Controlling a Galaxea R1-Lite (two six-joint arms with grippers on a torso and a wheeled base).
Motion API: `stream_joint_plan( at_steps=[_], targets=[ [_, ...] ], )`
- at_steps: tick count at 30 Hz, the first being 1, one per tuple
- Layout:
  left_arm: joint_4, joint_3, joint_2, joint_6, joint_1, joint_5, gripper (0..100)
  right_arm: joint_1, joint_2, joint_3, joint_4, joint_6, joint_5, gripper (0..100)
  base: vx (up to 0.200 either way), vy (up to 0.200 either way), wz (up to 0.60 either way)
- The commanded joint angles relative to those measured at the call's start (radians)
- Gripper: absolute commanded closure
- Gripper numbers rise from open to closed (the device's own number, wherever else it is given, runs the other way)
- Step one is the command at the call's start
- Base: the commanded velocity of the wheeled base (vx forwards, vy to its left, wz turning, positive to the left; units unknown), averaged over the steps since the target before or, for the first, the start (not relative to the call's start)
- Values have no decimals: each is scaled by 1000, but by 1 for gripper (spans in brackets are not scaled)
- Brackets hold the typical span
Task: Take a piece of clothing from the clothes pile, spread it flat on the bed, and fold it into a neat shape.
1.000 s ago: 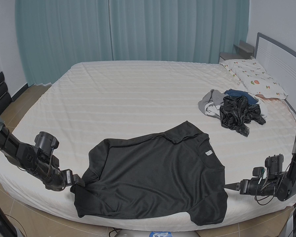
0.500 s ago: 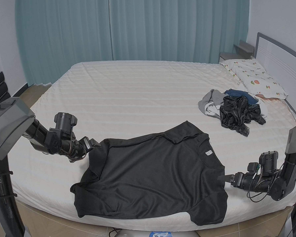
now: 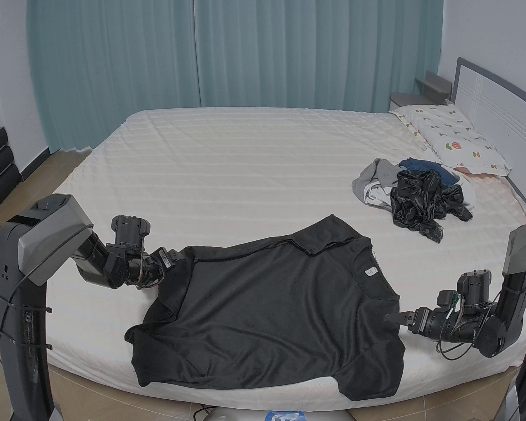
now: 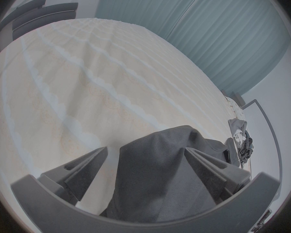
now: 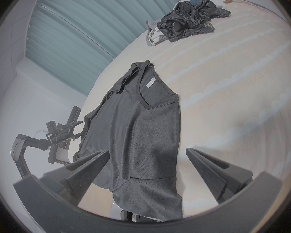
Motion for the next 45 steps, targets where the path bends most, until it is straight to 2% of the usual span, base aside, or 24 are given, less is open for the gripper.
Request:
stream_joint_plan(
  at_steps=[1,4,7,11,16,20,23,24,26,33,36,43,44,45],
  targets=[
    [-1,-44,47,-8,6,12,100,1,6,0,0,0,0,0,0,0,0],
    [-19,-67,47,-53,14,50,100,3,7,2,0,0,2,0,0,0,0],
    [-130,-81,59,-103,35,78,100,11,7,4,0,0,2,0,0,0,0],
    [-256,-87,94,-109,50,84,100,11,15,4,-3,0,2,0,0,0,0],
    [-306,-78,113,-109,55,85,100,11,20,2,-3,0,2,0,0,0,0],
    [-311,-35,102,-114,63,68,100,11,23,4,-7,-1,2,0,0,0,0],
    [-323,31,44,-119,81,-31,100,11,24,4,-7,-1,2,0,0,0,0],
    [-328,51,31,-129,86,-71,0,12,26,5,-7,-4,2,0,0,0,0],
    [-343,74,21,-140,87,-113,0,17,27,7,-7,-9,2,0,0,0,0],
    [-384,93,28,-140,80,-148,0,21,27,8,-7,-9,2,0,0,0,0],
    [-377,97,33,-137,73,-188,0,29,27,8,-7,-8,2,0,0,0,0],
    [-349,108,45,-128,52,-196,0,29,27,8,-7,-6,2,0,0,0,0],
    [-334,108,45,-125,50,-196,100,29,27,8,-7,-6,2,0,0,0,0],
    [-328,108,45,-123,50,-196,100,29,27,8,-7,-6,2,0,0,0,0]
  ],
)
